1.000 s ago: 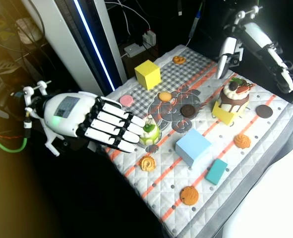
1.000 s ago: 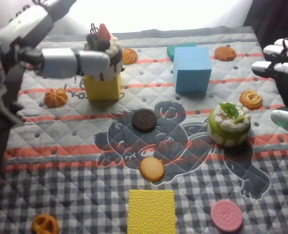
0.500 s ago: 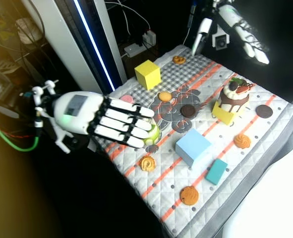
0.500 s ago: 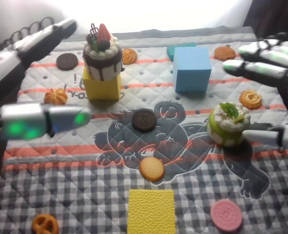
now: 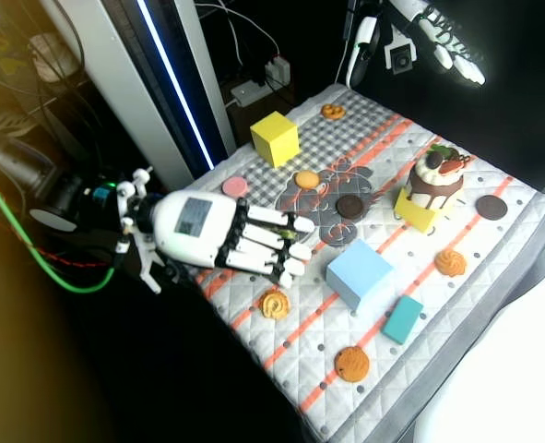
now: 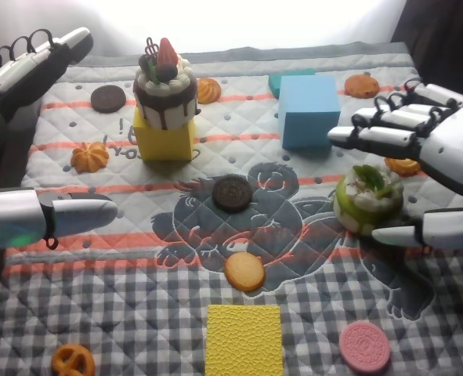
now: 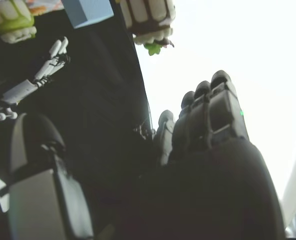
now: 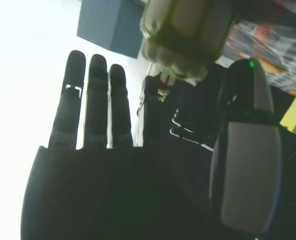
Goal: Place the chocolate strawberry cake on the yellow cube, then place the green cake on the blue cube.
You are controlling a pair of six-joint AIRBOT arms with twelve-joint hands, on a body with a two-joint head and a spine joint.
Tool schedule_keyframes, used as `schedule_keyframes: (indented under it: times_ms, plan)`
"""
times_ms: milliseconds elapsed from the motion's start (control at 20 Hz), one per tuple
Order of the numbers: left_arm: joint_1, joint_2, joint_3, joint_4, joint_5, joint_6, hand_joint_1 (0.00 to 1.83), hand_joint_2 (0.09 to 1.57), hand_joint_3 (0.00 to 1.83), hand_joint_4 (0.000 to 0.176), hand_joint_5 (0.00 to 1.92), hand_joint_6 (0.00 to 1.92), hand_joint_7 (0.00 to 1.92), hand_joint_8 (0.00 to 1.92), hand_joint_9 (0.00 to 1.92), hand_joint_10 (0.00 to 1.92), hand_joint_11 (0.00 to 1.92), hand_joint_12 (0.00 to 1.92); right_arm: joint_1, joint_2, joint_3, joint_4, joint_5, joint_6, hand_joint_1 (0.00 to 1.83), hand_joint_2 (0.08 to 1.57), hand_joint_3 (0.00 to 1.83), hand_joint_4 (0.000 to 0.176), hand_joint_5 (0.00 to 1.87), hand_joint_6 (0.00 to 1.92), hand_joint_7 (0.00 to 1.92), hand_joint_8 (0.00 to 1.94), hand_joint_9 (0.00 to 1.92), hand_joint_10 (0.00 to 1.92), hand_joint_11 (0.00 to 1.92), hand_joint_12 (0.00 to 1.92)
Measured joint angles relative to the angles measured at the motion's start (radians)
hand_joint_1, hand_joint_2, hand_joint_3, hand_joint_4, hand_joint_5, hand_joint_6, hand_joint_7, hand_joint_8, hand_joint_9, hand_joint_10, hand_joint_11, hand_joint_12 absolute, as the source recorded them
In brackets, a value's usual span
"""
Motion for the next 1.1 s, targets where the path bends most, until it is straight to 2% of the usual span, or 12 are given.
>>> schedule_keyframes:
  times_ms: [150,200,250,300,350,400,450,650,850,900,1050,1100]
  plan:
    - [0.000,-0.002,0.000,-0.001,0.000,0.000,0.76,0.85,0.01,0.176,0.00,0.00,0.00,0.00,0.00,0.00,0.00,0.00,0.011,-0.019,0.011,-0.014,-0.024,0.001,0.91,0.96,0.00,0.132,0.45,0.01,0.54,0.02,0.53,0.03,0.09,1.12]
    - [0.000,-0.002,0.000,0.000,0.001,0.000,0.74,0.86,0.01,0.176,0.00,0.00,0.00,0.00,0.00,0.00,0.00,0.00,0.011,-0.022,0.014,-0.016,-0.031,0.002,0.95,0.96,0.00,0.062,0.61,0.02,0.74,0.06,0.71,0.11,0.19,1.24]
    - [0.004,-0.003,0.000,0.000,0.000,0.000,0.74,0.86,0.01,0.176,0.00,0.00,0.00,0.00,0.00,0.00,0.00,0.00,0.011,-0.025,0.018,-0.015,-0.035,0.005,0.99,0.96,0.00,0.022,0.73,0.01,0.88,0.08,0.75,0.40,0.29,1.38]
    - [0.004,-0.004,0.000,0.000,0.003,0.000,0.76,0.86,0.01,0.176,0.00,0.00,0.00,0.00,0.00,0.00,0.00,0.00,0.012,-0.025,0.019,-0.013,-0.031,0.006,1.27,1.06,0.01,0.000,0.85,0.01,0.97,0.80,0.82,0.68,0.47,1.42]
    - [0.004,-0.004,0.000,0.000,0.003,0.000,0.77,0.85,0.00,0.176,0.00,0.00,0.00,0.00,0.00,0.00,0.00,0.00,0.012,-0.026,0.019,-0.013,-0.024,0.009,1.32,1.11,0.00,0.000,0.92,0.01,0.94,1.03,0.83,0.98,0.59,1.55]
    - [0.004,-0.004,0.000,0.001,0.003,0.000,0.76,0.86,0.00,0.176,0.00,0.00,0.00,0.00,0.00,0.00,0.00,0.00,0.015,-0.028,0.021,-0.015,-0.026,0.009,1.27,1.11,0.02,0.000,0.96,0.59,0.96,1.20,0.87,1.15,0.77,1.59]
    - [0.004,-0.004,0.000,-0.001,0.003,0.000,0.74,0.86,0.01,0.176,0.00,0.00,0.00,0.00,0.00,0.00,0.00,0.00,0.015,-0.031,0.021,-0.012,-0.027,0.009,1.26,1.14,0.00,0.000,0.94,0.77,0.95,1.27,0.92,1.29,0.83,1.68]
    - [0.011,-0.004,0.000,-0.004,0.000,-0.002,0.76,0.85,0.00,0.176,0.00,0.00,0.00,0.00,0.00,0.00,0.00,0.00,0.035,-0.029,0.021,-0.017,-0.050,0.008,1.21,1.23,0.00,0.000,0.85,0.93,0.72,1.64,0.78,1.57,0.76,1.73]
    - [0.033,-0.004,0.000,-0.022,-0.001,-0.023,0.75,0.85,0.00,0.176,0.00,0.00,0.00,0.00,0.00,0.00,0.00,0.00,0.087,0.007,0.021,-0.057,-0.013,0.051,1.36,1.15,0.00,0.000,0.99,0.68,0.84,1.32,0.84,1.43,0.70,1.51]
    - [0.033,-0.004,0.000,-0.024,-0.002,-0.023,0.84,0.83,0.00,0.176,0.00,0.00,0.00,0.00,0.00,0.00,0.00,0.00,0.104,0.011,0.027,-0.059,0.017,0.056,1.36,1.14,0.00,0.000,0.95,0.91,0.90,1.15,0.81,1.35,0.58,1.44]
    - [0.033,-0.004,0.000,-0.020,-0.007,-0.024,0.85,0.83,0.00,0.176,0.00,0.00,0.00,0.00,0.00,0.00,0.00,0.00,0.167,0.002,0.060,-0.046,0.041,0.057,1.35,1.18,0.00,0.000,0.89,0.97,0.88,1.28,0.71,1.46,0.42,1.59]
    - [0.033,-0.004,0.000,-0.023,-0.008,-0.024,0.84,0.84,0.00,0.176,0.00,0.00,0.00,0.00,0.00,0.00,0.00,0.00,0.193,-0.012,0.078,-0.045,0.042,0.057,1.25,1.17,0.00,0.000,0.90,0.89,0.87,1.39,0.67,1.23,0.39,1.66]
